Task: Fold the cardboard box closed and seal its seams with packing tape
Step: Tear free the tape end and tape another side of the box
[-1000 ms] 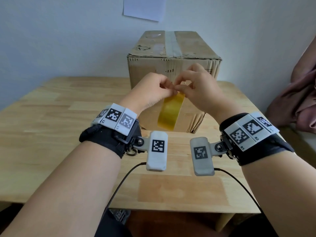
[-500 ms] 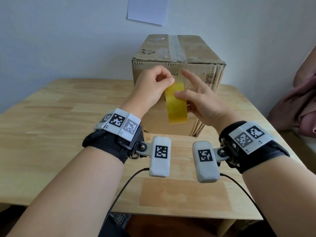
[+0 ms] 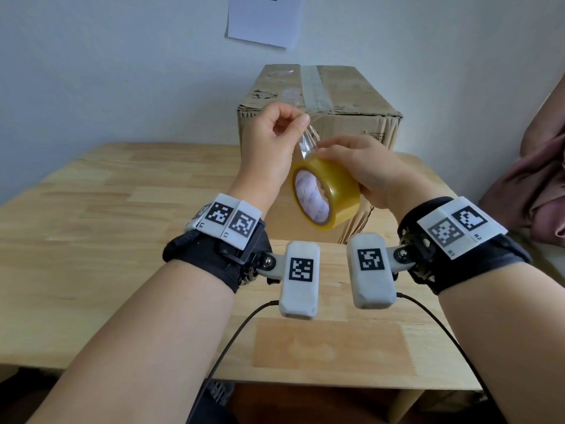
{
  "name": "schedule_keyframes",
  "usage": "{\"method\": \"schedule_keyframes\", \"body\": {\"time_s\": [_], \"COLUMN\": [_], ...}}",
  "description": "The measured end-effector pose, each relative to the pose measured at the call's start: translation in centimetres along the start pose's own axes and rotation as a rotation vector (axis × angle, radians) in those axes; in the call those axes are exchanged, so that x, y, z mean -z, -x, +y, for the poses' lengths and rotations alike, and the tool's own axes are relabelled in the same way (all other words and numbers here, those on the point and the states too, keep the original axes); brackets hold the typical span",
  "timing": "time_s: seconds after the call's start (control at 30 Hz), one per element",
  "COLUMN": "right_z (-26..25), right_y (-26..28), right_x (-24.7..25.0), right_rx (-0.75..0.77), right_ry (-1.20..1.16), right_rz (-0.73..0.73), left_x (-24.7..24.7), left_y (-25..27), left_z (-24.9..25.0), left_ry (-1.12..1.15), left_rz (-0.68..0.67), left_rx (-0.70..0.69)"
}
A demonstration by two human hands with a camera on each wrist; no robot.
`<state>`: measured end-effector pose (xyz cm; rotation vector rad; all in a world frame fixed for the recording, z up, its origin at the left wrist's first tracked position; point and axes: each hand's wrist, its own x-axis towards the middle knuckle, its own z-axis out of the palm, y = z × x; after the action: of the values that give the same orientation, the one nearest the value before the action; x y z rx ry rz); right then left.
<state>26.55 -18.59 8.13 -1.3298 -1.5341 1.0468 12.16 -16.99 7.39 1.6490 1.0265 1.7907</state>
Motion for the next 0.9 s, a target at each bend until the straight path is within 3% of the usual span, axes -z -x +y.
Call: {"method": "schedule_keyframes", "body": {"time_s": [0.17, 0.3, 0.43, 0.6, 0.8, 0.9], "right_z": [-1.2, -4.0, -7.3, -11.2, -13.4, -13.3], "right_y": [-0.3, -0.6, -1.5, -2.7, -3.8, -4.1], "right_x": [0.1, 0.3, 0.6, 1.3, 1.6, 2.3], "right_rx": [-0.001, 0.109, 0.181, 0.218, 0.221, 0.217], "right_ry": [0.169, 0.46, 0.725, 0.913, 1.14, 1.123], "right_rz": [0.084, 0.154, 0.168, 0.081, -0.019, -0.085], "left_x": [0.8, 2.0, 3.5, 5.0, 4.7, 4.7], "left_y": [-0.2, -1.2, -2.8, -5.8, -8.9, -9.1], "left_z": [-0.3, 0.7, 1.9, 3.2, 2.8, 1.4], "left_ry": [0.002, 0.013, -0.055, -0.295, -0.608, -0.701], "left_rz": [0.005, -0.001, -0.101, -0.252, -0.299, -0.498], "left_rx": [0.072, 0.135, 0.228, 0.273, 0.302, 0.336]}}
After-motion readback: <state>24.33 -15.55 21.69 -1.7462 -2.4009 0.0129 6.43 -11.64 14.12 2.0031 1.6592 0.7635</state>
